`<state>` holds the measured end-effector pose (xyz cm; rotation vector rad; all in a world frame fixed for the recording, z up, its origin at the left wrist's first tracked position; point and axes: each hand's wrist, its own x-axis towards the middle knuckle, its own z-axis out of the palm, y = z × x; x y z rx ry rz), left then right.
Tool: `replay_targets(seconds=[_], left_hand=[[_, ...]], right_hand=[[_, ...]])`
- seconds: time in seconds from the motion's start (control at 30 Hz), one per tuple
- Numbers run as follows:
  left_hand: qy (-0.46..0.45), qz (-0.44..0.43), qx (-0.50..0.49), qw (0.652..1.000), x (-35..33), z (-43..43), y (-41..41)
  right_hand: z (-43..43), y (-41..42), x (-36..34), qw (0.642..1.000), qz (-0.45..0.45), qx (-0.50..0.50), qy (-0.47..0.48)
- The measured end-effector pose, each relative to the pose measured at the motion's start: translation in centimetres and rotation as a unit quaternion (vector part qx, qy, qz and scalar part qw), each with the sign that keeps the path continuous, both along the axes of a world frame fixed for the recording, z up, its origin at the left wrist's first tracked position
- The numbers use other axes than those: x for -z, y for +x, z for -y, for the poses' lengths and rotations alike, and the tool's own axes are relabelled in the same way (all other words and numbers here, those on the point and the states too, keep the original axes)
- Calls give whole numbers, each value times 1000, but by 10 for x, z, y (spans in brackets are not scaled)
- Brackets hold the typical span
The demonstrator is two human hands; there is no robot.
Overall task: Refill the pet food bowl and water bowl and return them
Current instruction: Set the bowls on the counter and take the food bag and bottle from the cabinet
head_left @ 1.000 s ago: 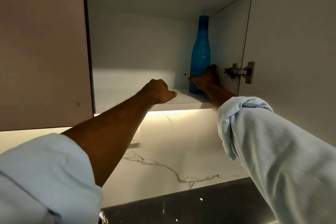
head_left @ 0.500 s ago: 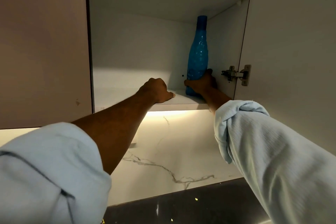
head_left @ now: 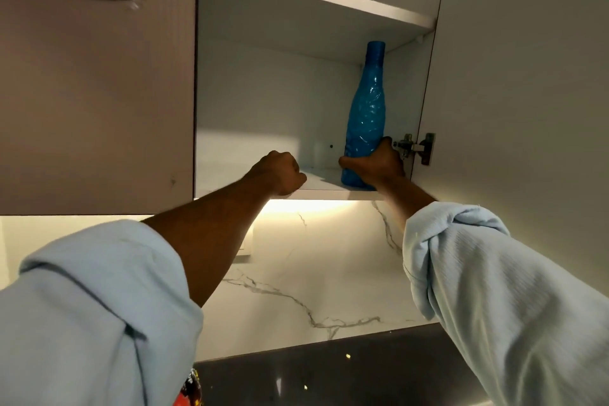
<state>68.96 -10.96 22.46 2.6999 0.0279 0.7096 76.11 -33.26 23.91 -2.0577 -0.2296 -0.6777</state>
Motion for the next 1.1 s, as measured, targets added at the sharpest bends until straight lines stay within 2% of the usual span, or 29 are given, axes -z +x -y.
replay_targets(seconds=[0.13, 0.3, 0.43, 0.53, 0.7, 0.93, 1.1], left_hand=[[34, 22, 14, 999, 14, -1, -28], [111, 112, 19, 987, 39, -11, -60], [147, 102, 33, 983, 53, -18, -82], [179, 137, 14, 974, 75, -26, -102], [125, 206, 63, 969, 118, -35, -147], [87, 127, 58, 986, 197, -58, -194], [56, 34, 35, 997, 251, -66, -225]], right_hand=[[1, -27, 2, 1000, 8, 4, 9], [-6, -60, 4, 1000, 14, -3, 28], [-15, -87, 12, 998, 35, 4, 51], [-23, -111, 22, 997, 52, 21, 58], [-37, -156, 58, 996, 60, 39, 59], [-58, -200, 158, 997, -36, 47, 47], [-66, -224, 239, 992, -120, 37, 10]])
